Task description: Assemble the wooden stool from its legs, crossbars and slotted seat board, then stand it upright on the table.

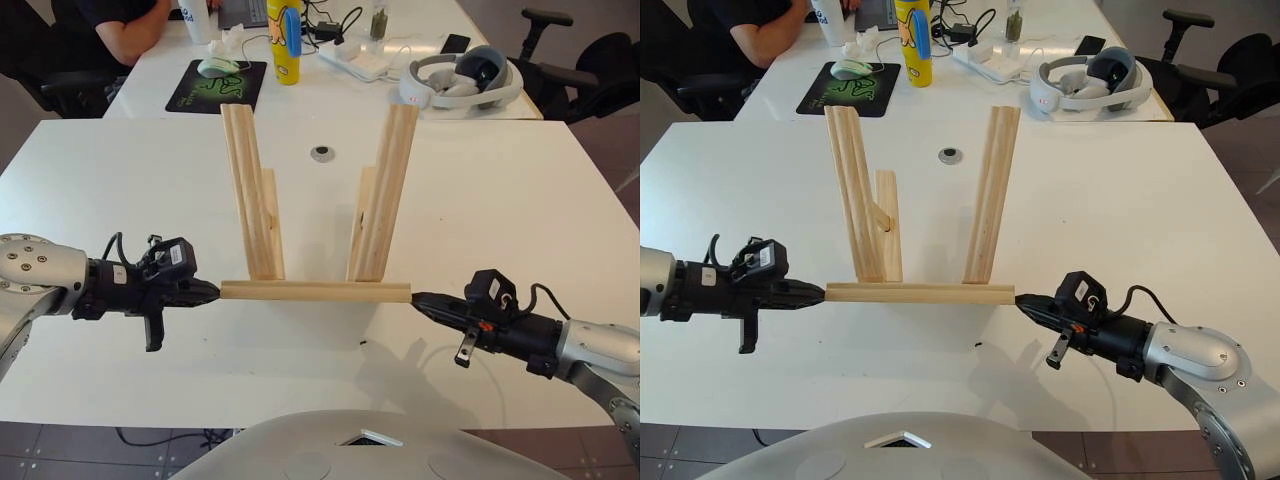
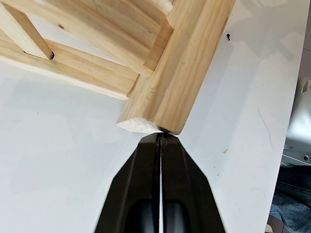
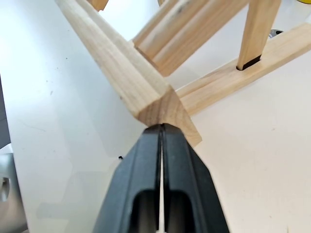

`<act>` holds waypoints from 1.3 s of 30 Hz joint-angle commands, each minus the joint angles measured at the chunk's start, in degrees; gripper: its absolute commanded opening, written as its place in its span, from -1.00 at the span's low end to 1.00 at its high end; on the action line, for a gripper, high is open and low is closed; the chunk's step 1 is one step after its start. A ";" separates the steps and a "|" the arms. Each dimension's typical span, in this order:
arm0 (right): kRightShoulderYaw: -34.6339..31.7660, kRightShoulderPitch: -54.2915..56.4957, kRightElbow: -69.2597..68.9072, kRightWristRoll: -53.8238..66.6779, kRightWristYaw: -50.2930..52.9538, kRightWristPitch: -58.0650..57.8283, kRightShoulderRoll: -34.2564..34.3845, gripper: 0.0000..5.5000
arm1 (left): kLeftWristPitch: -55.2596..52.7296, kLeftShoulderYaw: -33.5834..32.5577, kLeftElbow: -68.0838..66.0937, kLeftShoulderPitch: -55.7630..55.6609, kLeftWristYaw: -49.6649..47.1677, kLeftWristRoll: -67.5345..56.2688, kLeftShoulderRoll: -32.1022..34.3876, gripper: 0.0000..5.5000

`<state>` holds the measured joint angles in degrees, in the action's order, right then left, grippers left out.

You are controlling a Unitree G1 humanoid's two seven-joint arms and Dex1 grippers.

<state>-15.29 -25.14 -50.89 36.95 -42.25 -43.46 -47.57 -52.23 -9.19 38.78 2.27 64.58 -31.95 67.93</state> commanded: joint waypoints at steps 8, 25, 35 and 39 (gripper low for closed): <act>-2.78 3.51 -0.05 6.13 1.50 0.55 3.28 -1.00 | -0.67 2.10 -0.47 -4.93 0.97 -5.53 -0.57 -1.00; 3.01 -3.04 17.21 -21.63 8.49 10.82 -1.14 -1.00 | 18.96 8.67 -19.50 -0.34 -8.73 13.69 -5.57 -1.00; 10.84 0.24 19.66 -23.77 9.08 14.16 6.39 -1.00 | 26.48 10.13 -23.20 6.98 -10.36 17.20 -11.25 -1.00; 15.15 5.26 21.39 -24.55 8.96 13.58 8.38 -1.00 | 25.58 11.76 -22.07 5.63 -11.49 17.24 -13.96 -1.00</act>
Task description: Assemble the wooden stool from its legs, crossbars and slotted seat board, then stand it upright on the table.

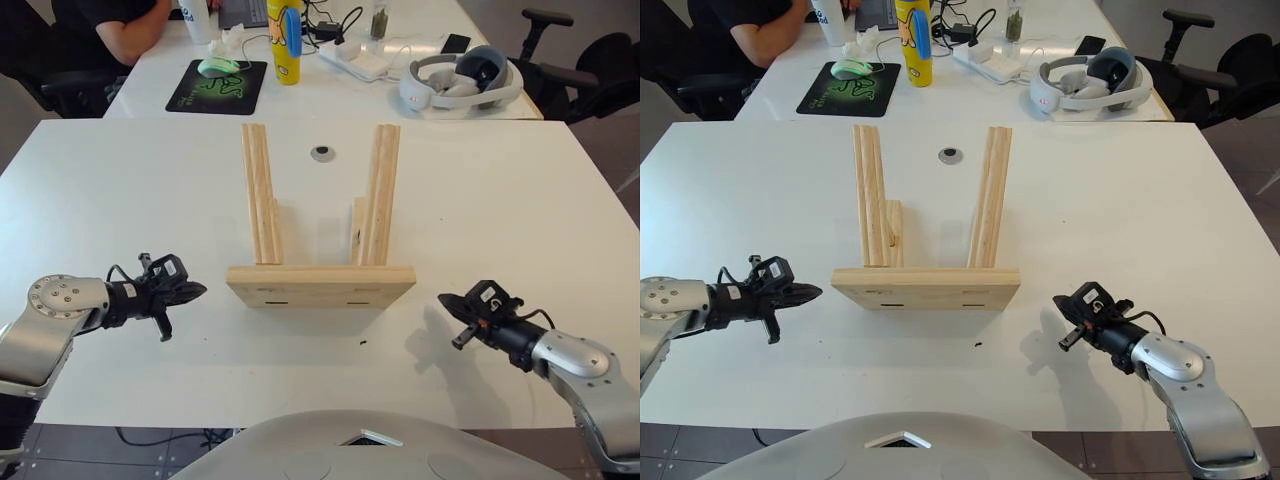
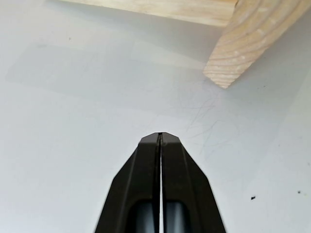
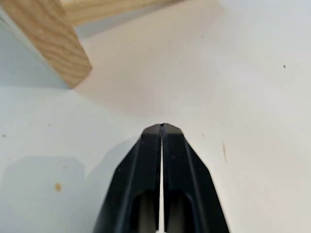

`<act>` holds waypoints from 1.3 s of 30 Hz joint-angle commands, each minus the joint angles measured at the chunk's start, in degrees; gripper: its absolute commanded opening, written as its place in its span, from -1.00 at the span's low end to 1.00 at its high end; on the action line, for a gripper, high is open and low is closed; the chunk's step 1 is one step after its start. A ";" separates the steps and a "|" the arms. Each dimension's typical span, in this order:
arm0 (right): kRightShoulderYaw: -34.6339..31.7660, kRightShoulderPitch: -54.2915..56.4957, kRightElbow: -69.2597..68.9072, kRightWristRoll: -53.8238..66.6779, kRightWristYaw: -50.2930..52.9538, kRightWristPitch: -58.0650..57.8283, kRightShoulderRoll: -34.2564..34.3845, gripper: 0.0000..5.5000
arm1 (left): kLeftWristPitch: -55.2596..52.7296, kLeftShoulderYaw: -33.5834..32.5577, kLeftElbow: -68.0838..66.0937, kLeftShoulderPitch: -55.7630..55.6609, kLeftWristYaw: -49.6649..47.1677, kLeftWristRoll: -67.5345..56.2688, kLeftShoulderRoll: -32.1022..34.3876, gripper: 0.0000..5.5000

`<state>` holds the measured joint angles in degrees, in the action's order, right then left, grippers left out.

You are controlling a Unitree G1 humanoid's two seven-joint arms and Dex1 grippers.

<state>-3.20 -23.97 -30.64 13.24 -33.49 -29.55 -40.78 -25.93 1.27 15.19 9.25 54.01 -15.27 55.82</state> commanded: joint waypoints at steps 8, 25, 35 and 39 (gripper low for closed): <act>7.73 5.58 0.11 -1.56 0.64 -3.02 4.32 -1.00 | -2.31 4.95 3.26 -4.86 -2.43 1.92 -5.67 -1.00; 10.27 5.54 -1.53 -1.16 0.59 -5.49 5.65 -1.00 | -5.21 6.68 5.35 -5.14 -2.81 2.13 -7.62 -1.00; 8.49 5.29 -4.74 2.89 -0.04 -7.55 7.48 -1.00 | -9.23 4.88 8.53 -5.24 -1.52 -2.24 -8.30 -1.00; 6.37 6.97 -7.57 6.47 -0.66 -10.67 7.51 -1.00 | -13.34 2.63 11.39 -6.33 -1.62 -5.81 -8.82 -1.00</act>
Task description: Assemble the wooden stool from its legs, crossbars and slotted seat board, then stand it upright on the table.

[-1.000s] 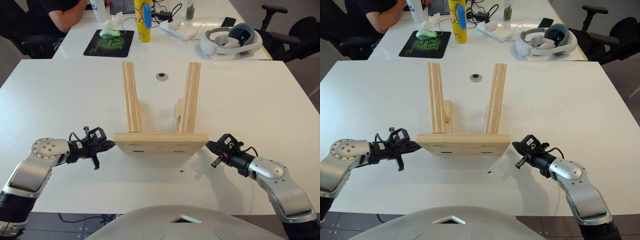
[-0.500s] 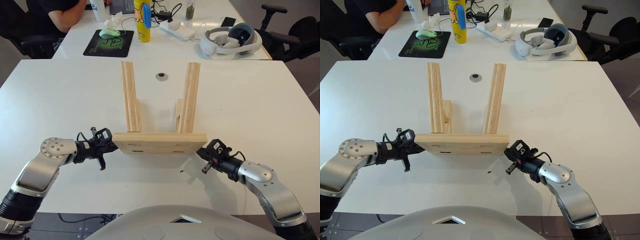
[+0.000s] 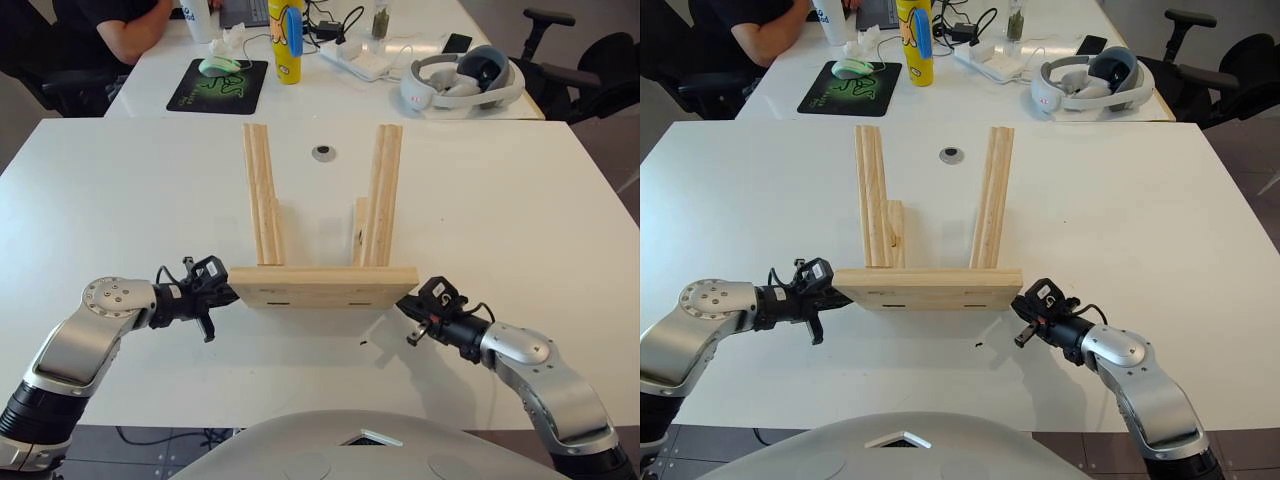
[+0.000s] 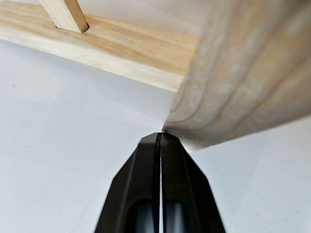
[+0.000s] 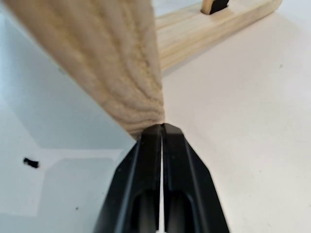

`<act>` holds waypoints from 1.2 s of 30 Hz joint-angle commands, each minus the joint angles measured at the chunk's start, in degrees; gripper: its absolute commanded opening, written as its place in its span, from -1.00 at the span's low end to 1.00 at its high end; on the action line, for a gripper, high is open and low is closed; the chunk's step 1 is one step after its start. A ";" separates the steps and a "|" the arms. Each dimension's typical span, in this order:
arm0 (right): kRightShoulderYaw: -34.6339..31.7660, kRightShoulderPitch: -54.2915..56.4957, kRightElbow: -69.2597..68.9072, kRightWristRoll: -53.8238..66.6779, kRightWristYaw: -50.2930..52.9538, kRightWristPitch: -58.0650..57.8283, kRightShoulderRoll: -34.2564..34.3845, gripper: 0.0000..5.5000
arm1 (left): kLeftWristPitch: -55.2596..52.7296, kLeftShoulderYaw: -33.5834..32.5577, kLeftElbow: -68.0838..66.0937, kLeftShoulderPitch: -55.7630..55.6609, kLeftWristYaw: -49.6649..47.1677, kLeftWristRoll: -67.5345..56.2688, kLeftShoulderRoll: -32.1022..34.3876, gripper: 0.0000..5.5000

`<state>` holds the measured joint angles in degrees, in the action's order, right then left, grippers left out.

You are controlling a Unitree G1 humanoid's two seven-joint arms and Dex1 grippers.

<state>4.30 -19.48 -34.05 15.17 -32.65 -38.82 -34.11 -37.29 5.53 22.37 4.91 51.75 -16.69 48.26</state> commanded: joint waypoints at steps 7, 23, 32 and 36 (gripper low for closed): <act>-4.46 5.35 -7.59 8.85 -1.62 -6.44 0.54 -1.00 | -8.04 -4.99 7.12 -6.01 -0.98 -8.55 -2.78 -1.00; -10.34 16.11 -10.02 15.32 -2.83 -13.01 -2.74 -1.00 | -13.54 -8.40 8.59 -16.29 -1.30 -12.47 -2.02 -1.00; -14.18 25.39 -6.87 18.41 -3.18 -14.81 -5.93 -1.00 | -14.62 -10.13 3.64 -28.94 -0.49 -13.30 -0.53 -1.00; -13.97 28.00 -5.04 17.91 -3.72 -14.13 -6.87 -1.00 | -13.28 -9.58 1.28 -31.03 0.03 -12.17 -0.09 -1.00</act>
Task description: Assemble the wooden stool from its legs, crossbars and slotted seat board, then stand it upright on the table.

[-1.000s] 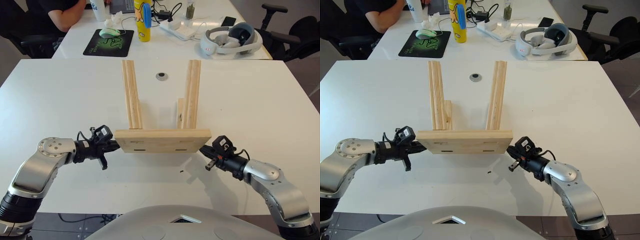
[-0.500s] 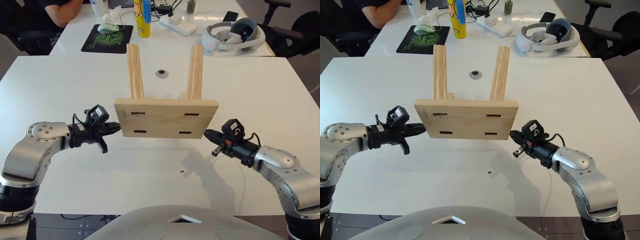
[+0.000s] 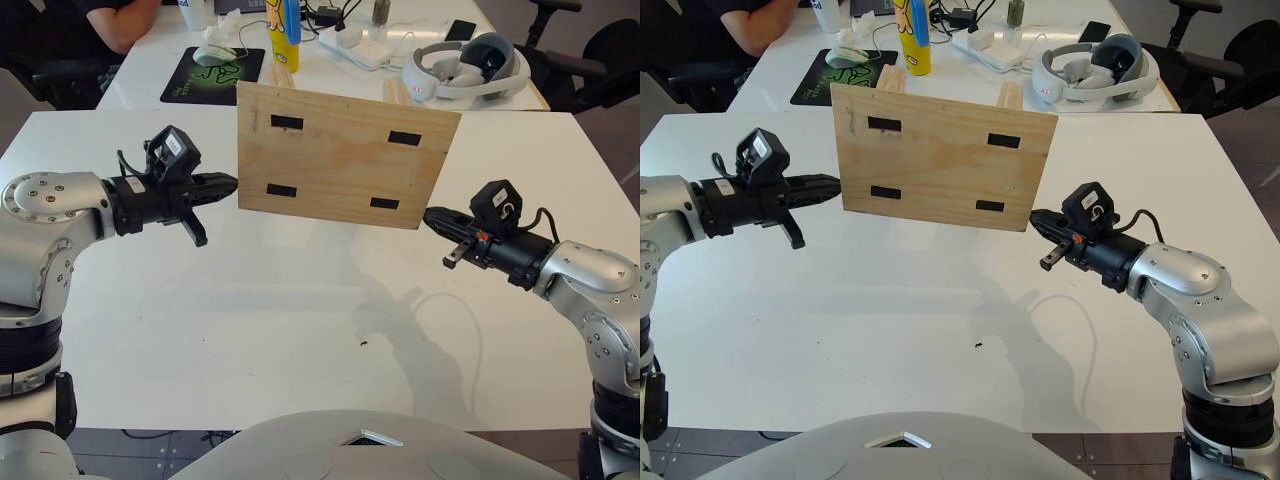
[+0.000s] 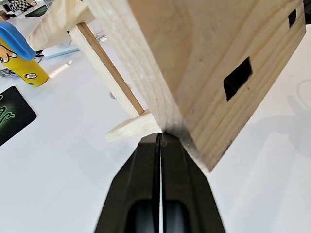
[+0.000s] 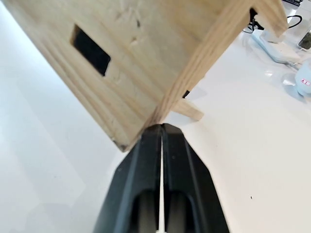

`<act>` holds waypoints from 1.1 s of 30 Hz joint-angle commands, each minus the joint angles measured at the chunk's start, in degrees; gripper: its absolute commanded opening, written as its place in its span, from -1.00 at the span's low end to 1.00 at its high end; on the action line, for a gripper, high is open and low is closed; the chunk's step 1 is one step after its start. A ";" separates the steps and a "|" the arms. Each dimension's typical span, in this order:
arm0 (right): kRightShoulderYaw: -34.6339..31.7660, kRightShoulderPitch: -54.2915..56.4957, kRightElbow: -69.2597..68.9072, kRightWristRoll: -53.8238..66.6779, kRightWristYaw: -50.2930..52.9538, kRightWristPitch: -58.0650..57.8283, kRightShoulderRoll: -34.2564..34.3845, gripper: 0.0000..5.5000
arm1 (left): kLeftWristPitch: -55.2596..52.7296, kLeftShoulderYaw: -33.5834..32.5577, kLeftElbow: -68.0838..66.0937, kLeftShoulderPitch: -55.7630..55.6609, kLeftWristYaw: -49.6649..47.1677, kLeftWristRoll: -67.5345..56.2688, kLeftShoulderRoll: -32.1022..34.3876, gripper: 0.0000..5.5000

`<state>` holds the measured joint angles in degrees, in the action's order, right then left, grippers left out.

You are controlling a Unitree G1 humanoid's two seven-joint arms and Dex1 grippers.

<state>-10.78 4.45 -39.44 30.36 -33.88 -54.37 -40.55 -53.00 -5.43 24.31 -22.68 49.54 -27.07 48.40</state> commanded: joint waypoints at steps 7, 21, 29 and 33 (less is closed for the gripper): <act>1.02 9.81 3.27 2.46 -2.96 1.35 -1.66 -1.00 | 4.85 2.43 -3.53 -6.91 2.60 -0.31 0.53 -1.00; 5.41 19.93 9.30 0.00 -3.17 3.19 -0.97 -1.00 | 12.55 6.14 -13.62 -14.07 4.11 4.80 -0.46 -1.00; 10.62 22.99 20.65 -7.41 -3.90 10.07 -0.78 -1.00 | 17.16 9.85 -19.87 -18.79 5.49 8.78 -2.88 -1.00; 13.59 21.78 24.85 -10.95 -3.90 13.36 0.27 -1.00 | 22.66 13.11 -26.61 -18.47 6.36 13.01 -4.14 -1.00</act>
<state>0.76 26.58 -15.57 20.66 -37.13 -42.63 -41.37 -34.03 5.29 1.20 -40.46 54.96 -16.57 45.37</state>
